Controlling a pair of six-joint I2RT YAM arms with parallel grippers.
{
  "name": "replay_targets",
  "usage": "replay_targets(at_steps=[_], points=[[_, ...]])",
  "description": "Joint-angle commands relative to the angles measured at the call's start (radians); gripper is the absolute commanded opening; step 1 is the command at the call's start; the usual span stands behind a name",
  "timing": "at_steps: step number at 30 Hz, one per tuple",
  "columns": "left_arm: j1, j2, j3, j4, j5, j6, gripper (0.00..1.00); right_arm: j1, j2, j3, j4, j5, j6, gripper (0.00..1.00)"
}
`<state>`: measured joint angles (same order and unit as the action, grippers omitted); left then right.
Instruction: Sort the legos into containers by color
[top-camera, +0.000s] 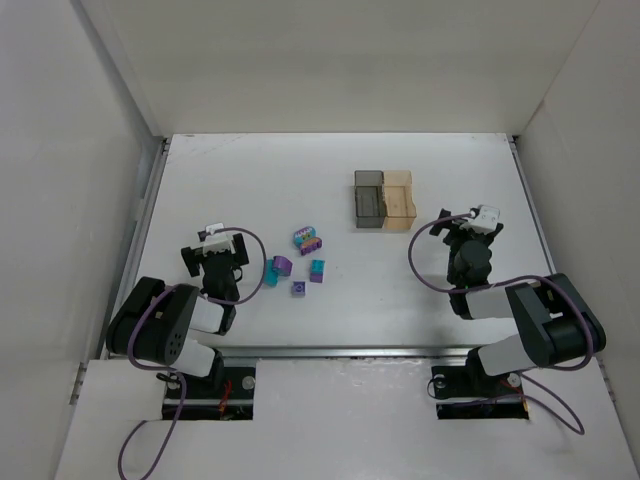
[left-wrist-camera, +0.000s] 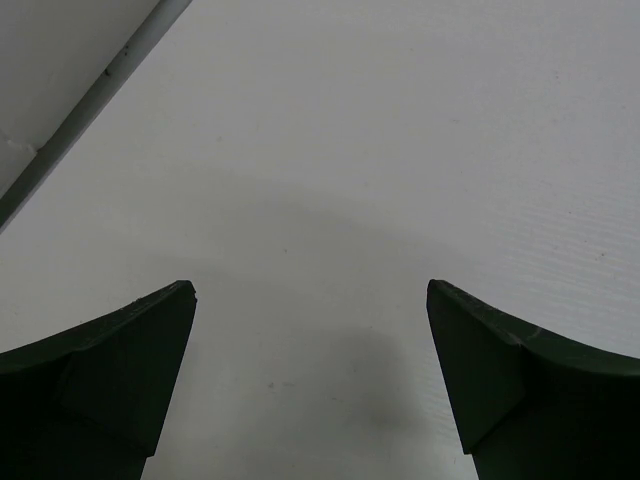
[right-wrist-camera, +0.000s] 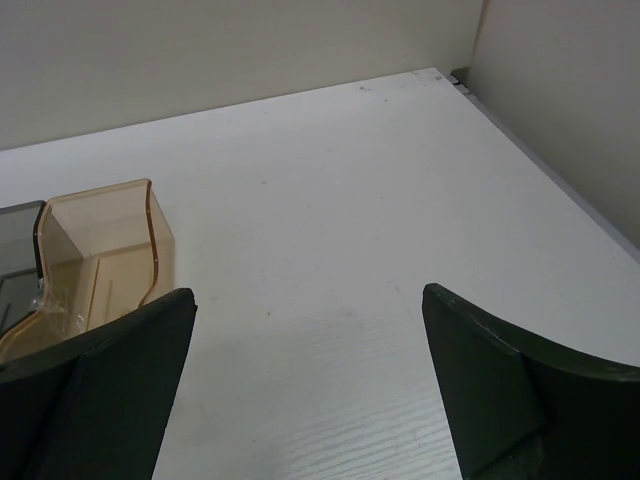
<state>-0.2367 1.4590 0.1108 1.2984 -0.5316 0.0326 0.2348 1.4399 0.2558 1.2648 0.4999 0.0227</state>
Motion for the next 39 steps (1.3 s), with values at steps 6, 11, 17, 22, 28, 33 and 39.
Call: replay_targets(at_steps=[6,11,17,22,28,33,39], points=[[-0.006,-0.008,-0.013,0.466,0.004,0.006,1.00,-0.006,-0.016,0.025,0.071,0.008,0.011,1.00],[-0.006,-0.054,-0.072,0.545,0.065,0.065,1.00,-0.006,-0.078,0.025,0.033,-0.031,-0.001,1.00],[-0.108,-0.448,0.441,-0.668,0.541,0.501,1.00,-0.006,-0.214,0.454,-0.645,-0.031,-0.073,1.00],[-0.137,-0.308,0.769,-0.986,0.563,0.495,1.00,0.014,-0.204,0.624,-0.714,-0.073,-0.203,1.00],[-0.147,0.025,1.240,-1.518,0.863,0.469,1.00,0.093,-0.155,0.804,-0.947,-0.115,-0.204,1.00],[-0.147,0.306,1.536,-1.901,1.045,0.636,0.85,0.176,-0.202,0.787,-1.074,-0.222,-0.173,1.00],[-0.269,0.253,1.388,-1.858,1.026,0.694,0.81,0.186,-0.291,0.683,-1.116,-0.359,0.012,1.00]])
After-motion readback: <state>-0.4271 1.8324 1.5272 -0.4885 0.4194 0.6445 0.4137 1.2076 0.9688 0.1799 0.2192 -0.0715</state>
